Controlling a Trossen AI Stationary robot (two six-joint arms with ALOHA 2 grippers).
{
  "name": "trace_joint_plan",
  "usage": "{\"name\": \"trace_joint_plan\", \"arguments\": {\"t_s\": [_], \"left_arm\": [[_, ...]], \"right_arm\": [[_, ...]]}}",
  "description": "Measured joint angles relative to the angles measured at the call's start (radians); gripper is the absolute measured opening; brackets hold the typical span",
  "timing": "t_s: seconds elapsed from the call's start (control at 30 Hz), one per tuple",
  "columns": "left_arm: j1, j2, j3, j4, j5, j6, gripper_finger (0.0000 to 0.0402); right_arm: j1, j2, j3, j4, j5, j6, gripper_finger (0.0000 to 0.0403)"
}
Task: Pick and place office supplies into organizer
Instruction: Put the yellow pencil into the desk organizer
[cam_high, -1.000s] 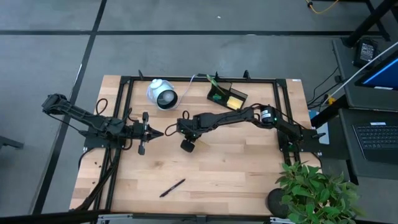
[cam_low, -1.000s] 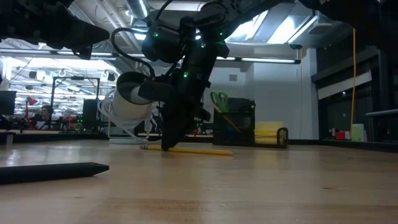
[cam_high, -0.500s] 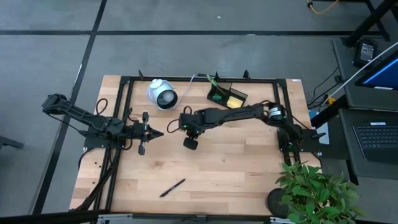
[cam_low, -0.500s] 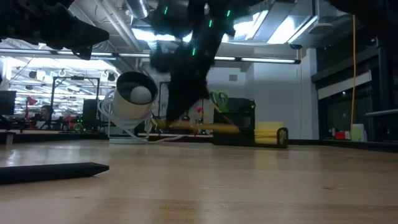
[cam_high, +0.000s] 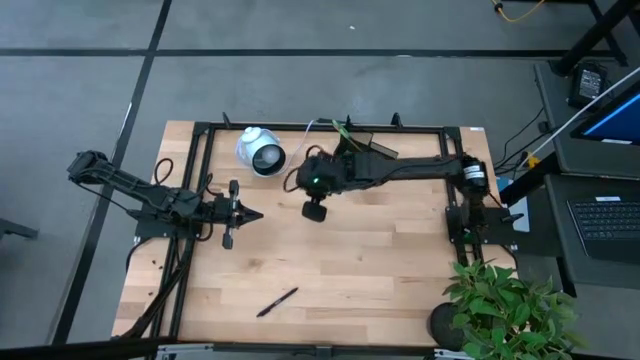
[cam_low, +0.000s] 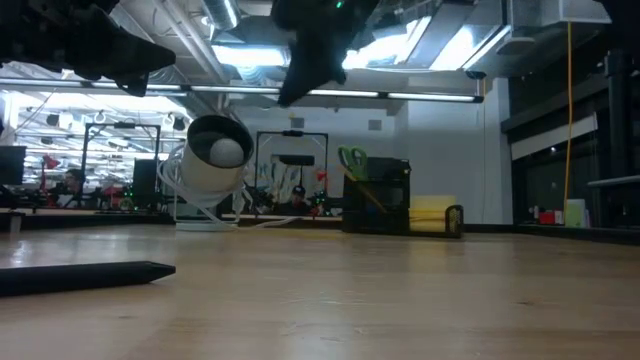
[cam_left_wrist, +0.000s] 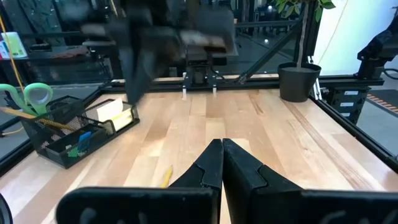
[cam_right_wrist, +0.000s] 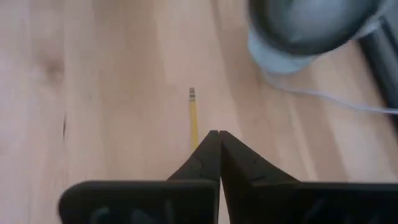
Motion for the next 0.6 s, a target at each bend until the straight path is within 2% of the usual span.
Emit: {"name": "trace_joint_plan", "arguments": {"t_s": [0.37, 0.5, 0.6], "left_arm": [[0.000, 0.000, 0.000, 0.000, 0.000, 0.001, 0.0002], [0.000, 0.000, 0.000, -0.001, 0.000, 0.001, 0.0002], [0.000, 0.000, 0.000, -0.001, 0.000, 0.001, 0.0002]], "right_arm": [[-0.031, -0.098, -0.222, 0.178, -0.028, -0.016, 0.0004], [-0.031, -0.095, -0.309, 0.269, -0.059, -0.039, 0.0022], [-0.038, -0.095, -0.323, 0.277, -0.086, -0.034, 0.0033]]}}
